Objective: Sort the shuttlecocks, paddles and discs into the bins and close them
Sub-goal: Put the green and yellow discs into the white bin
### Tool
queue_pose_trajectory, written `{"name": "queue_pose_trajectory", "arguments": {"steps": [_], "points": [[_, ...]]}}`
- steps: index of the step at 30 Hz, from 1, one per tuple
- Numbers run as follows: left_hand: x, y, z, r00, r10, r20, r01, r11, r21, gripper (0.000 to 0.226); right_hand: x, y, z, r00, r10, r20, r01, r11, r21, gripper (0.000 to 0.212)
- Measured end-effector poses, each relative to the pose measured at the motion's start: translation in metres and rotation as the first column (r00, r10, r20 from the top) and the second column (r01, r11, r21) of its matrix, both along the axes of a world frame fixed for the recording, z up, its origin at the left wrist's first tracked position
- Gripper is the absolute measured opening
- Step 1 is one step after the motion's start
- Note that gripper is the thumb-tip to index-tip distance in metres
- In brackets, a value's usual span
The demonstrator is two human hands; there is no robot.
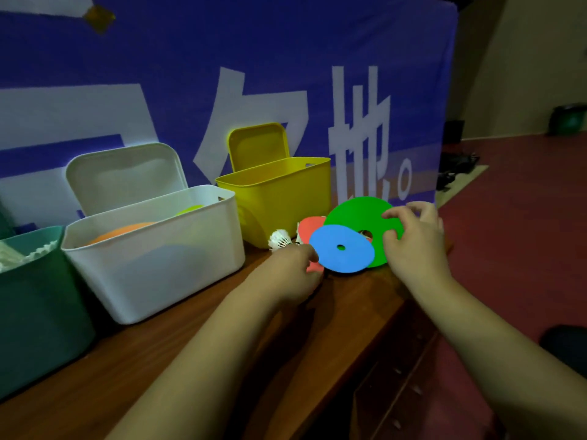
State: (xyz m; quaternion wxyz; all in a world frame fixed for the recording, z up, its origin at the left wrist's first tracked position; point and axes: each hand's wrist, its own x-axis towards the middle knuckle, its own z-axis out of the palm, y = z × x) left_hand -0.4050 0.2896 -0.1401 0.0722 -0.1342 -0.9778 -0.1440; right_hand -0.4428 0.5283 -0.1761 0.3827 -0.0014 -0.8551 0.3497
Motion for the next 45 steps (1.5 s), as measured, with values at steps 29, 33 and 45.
{"name": "queue_pose_trajectory", "arguments": {"steps": [29, 33, 45], "points": [[-0.026, 0.008, -0.053, 0.794, 0.401, -0.458, 0.019, 0.736, 0.677, 0.016, 0.005, -0.020, -0.062, 0.992, 0.127, -0.007, -0.127, 0.985, -0.119, 0.009], [-0.018, 0.002, -0.040, 0.792, 0.451, -0.411, 0.069, 0.603, 0.795, 0.015, 0.011, -0.018, -0.057, 0.986, 0.153, -0.071, -0.162, 0.976, -0.144, 0.004], [0.062, -0.092, 0.039, 0.716, 0.481, -0.505, 0.165, 0.587, 0.793, 0.010, 0.051, -0.103, 0.006, 0.884, 0.390, -0.258, -0.428, 0.897, -0.113, 0.009]]}}
